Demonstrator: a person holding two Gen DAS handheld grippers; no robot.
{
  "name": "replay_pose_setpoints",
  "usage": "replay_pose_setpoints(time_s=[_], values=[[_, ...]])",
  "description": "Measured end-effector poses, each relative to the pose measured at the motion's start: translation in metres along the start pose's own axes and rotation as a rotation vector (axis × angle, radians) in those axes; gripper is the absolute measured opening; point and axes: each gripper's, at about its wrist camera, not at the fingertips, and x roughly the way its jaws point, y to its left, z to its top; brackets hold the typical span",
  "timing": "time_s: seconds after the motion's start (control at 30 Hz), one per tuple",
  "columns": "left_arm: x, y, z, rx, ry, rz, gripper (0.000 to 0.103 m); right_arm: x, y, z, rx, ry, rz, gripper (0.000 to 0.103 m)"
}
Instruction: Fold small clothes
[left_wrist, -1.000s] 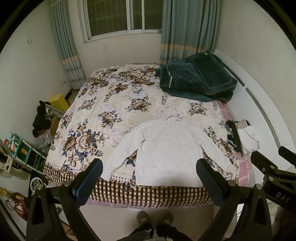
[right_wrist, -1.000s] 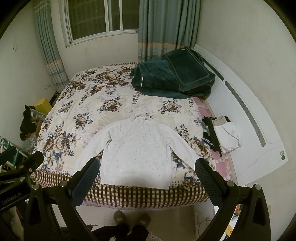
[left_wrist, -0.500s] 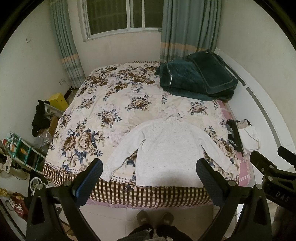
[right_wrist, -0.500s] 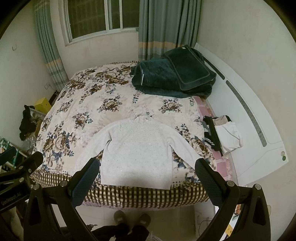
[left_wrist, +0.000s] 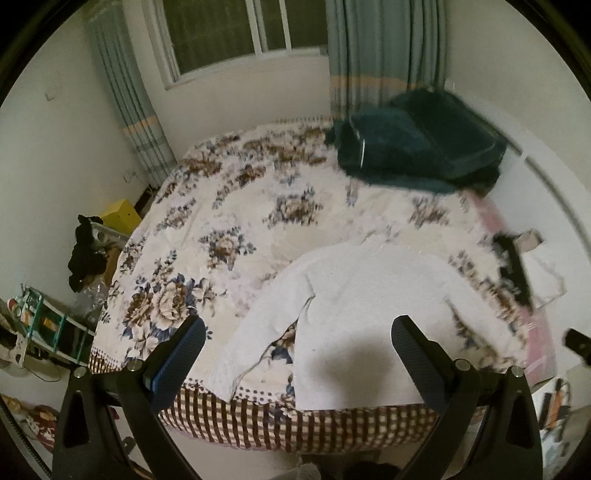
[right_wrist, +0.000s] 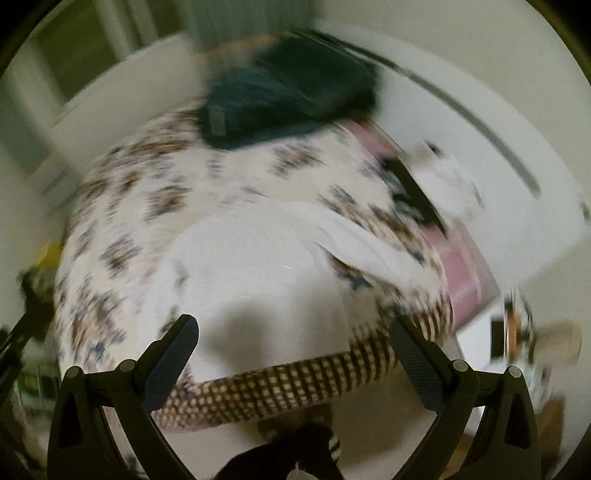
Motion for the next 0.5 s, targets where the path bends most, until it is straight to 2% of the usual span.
replay_pose_setpoints(time_s=[0.03, 0.1, 0.13, 0.17, 0.3, 0.43, 0.5], values=[[0.017, -0.005, -0.002, 0.012, 0.022, 0.014, 0.103, 0.025, -0.021, 0.004, 0.057, 0.027, -0.02, 0.1], [0.052, -0.017, -0.004, 0.026, 0.067, 0.029, 0.103, 0.079, -0.065, 0.009, 0.169, 0.09, -0.047, 0.083], [0.072, -0.024, -0.006, 0.029, 0.087, 0.036, 0.103, 0.109, -0.09, 0.01, 0.221, 0.122, -0.06, 0.07], [0.09, -0.031, -0.007, 0.033, 0.11, 0.045, 0.103, 0.137, -0.113, 0.013, 0.279, 0.16, -0.074, 0.067], [0.162, -0.063, -0.013, 0.053, 0.183, 0.087, 0.103, 0.257, -0.212, 0.028, 0.504, 0.207, -0.062, 0.068], [0.243, -0.088, -0.021, 0.013, 0.267, 0.102, 0.103, 0.376, -0.291, 0.036, 0.675, 0.263, -0.038, 0.069], [0.282, -0.1, -0.029, -0.004, 0.319, 0.124, 0.103, 0.433, -0.326, 0.032, 0.777, 0.31, -0.054, 0.069]])
